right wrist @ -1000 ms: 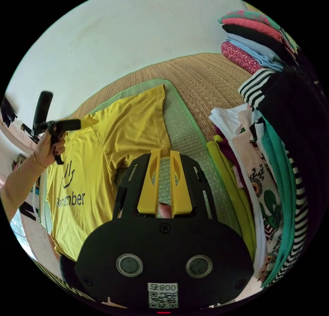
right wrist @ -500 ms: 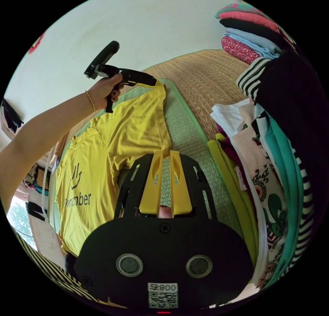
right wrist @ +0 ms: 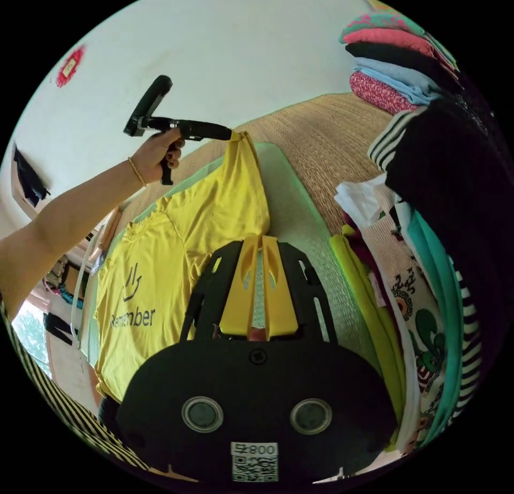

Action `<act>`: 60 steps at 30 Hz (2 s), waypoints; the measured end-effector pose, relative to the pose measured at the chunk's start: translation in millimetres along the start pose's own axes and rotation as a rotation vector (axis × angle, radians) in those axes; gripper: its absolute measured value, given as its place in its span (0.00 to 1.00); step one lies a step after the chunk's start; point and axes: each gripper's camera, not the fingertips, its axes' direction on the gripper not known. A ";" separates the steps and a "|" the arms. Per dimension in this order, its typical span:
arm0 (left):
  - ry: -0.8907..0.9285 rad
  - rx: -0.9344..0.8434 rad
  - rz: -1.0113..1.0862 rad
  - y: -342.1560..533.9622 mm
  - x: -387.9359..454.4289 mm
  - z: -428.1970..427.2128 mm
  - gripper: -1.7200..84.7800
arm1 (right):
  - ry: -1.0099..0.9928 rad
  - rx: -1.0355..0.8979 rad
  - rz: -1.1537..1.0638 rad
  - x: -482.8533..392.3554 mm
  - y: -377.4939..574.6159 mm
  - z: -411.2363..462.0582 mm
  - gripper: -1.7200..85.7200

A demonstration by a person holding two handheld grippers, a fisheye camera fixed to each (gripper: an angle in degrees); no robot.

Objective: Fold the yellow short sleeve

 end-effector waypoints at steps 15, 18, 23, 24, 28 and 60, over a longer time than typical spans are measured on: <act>0.078 0.141 -0.415 141.6 -50.5 -89.7 0.03 | -0.520 -0.176 -0.384 -86.7 -45.8 63.0 0.03; 0.084 0.147 -0.452 154.8 -53.3 -88.4 0.04 | -0.513 -0.247 -0.415 -100.5 -52.4 82.5 0.03; 0.102 0.179 -0.506 173.8 -56.8 -97.0 0.05 | -0.522 -0.294 -0.430 -115.1 -65.7 102.5 0.03; 0.083 0.173 -0.527 179.1 -57.9 -99.4 0.06 | -0.521 -0.317 -0.438 -120.0 -68.3 109.1 0.03; 0.045 0.189 -0.587 194.3 -60.1 -110.7 0.08 | -0.520 -0.410 -0.483 -139.2 -74.6 129.8 0.03; 0.036 -0.095 -0.221 175.3 31.6 -74.8 0.11 | -0.255 -0.421 -0.425 -202.5 -139.7 159.1 0.02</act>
